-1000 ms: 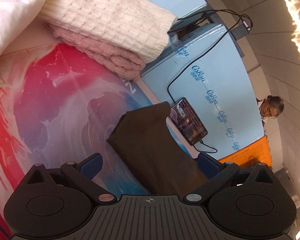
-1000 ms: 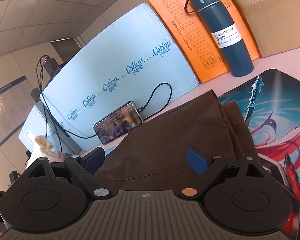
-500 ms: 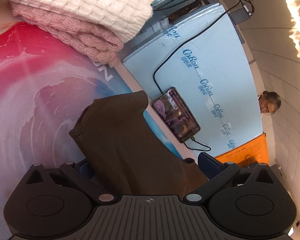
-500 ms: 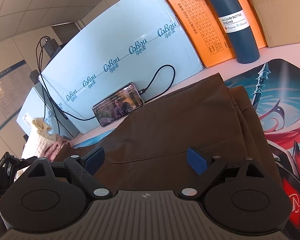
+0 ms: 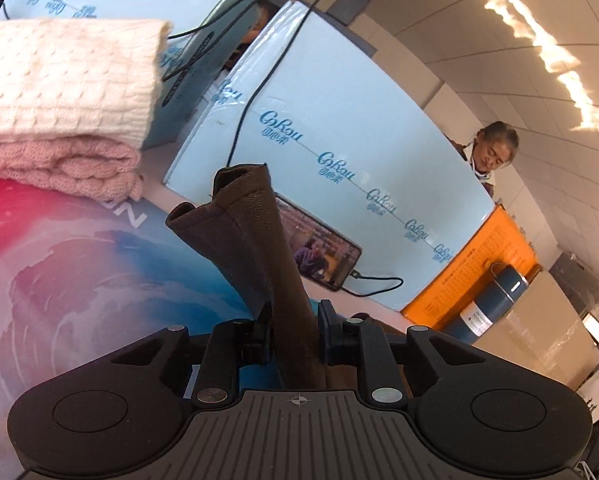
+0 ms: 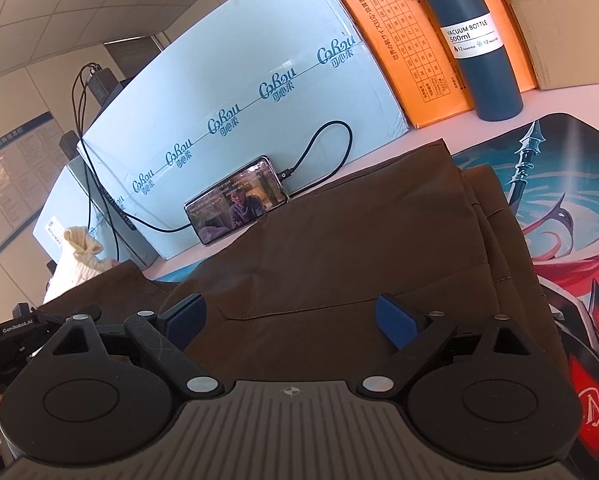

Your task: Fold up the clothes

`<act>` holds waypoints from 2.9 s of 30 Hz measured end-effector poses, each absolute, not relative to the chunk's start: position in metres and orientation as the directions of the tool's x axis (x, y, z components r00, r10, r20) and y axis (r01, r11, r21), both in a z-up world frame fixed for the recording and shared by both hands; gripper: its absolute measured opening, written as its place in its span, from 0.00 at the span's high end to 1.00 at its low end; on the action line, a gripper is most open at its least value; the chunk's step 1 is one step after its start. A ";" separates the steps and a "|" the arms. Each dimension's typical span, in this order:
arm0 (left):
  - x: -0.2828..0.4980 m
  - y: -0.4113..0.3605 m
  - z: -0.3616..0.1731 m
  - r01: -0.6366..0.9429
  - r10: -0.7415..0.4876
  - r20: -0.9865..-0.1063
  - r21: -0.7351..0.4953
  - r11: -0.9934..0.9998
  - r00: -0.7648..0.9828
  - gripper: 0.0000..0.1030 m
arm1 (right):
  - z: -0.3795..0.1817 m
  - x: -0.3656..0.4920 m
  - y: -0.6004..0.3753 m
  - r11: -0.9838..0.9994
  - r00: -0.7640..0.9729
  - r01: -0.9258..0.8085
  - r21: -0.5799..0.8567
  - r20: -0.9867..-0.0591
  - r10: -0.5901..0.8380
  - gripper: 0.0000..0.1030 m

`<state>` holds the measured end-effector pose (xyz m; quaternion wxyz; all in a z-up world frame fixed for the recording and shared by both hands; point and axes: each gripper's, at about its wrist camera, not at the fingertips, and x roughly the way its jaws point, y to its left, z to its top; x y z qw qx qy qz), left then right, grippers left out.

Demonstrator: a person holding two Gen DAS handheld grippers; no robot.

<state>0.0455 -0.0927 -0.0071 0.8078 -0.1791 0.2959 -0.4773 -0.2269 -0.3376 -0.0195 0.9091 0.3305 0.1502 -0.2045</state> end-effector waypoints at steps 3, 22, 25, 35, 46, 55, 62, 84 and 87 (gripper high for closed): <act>0.026 -0.106 0.012 0.744 -0.896 -0.258 -0.499 0.443 0.361 0.84 | -0.019 -0.228 -0.339 0.694 0.876 0.465 0.550 -0.402 -0.268 0.10; -0.113 -0.211 0.005 0.995 -0.944 -0.322 -0.036 0.094 0.077 0.84 | -0.013 -0.267 -0.370 0.537 0.850 0.519 0.665 -0.339 -0.403 0.10; -0.115 -0.210 0.000 0.997 -0.940 -0.335 -0.031 0.077 0.062 0.83 | -0.013 -0.277 -0.375 0.505 0.844 0.516 0.692 -0.311 -0.436 0.10; -0.112 -0.210 -0.016 0.989 -0.927 -0.372 -0.145 -0.005 -0.059 0.48 | -0.016 -0.311 -0.391 0.388 0.818 0.451 0.803 -0.199 -0.539 0.10; -0.052 -0.166 -0.002 0.922 -0.976 -0.203 -0.357 0.151 0.081 0.11 | -0.015 -0.298 -0.392 0.444 0.894 0.387 0.808 -0.212 -0.393 0.10; -0.010 -0.169 -0.022 0.781 -0.905 -0.376 -0.498 0.377 0.197 0.11 | -0.015 -0.270 -0.376 0.555 0.890 0.456 0.696 -0.335 -0.311 0.33; -0.013 -0.172 -0.027 0.793 -0.903 -0.395 -0.490 0.362 0.168 0.11 | -0.013 -0.269 -0.365 0.613 0.867 0.497 0.614 -0.310 -0.391 0.88; -0.021 -0.187 -0.037 0.819 -0.876 -0.476 -0.471 0.329 0.078 0.11 | -0.017 -0.274 -0.373 0.508 0.661 0.750 0.424 -0.496 -0.563 0.49; -0.019 -0.187 -0.039 0.807 -0.877 -0.478 -0.499 0.317 0.049 0.11 | -0.020 -0.270 -0.374 0.520 0.675 0.737 0.432 -0.514 -0.530 0.46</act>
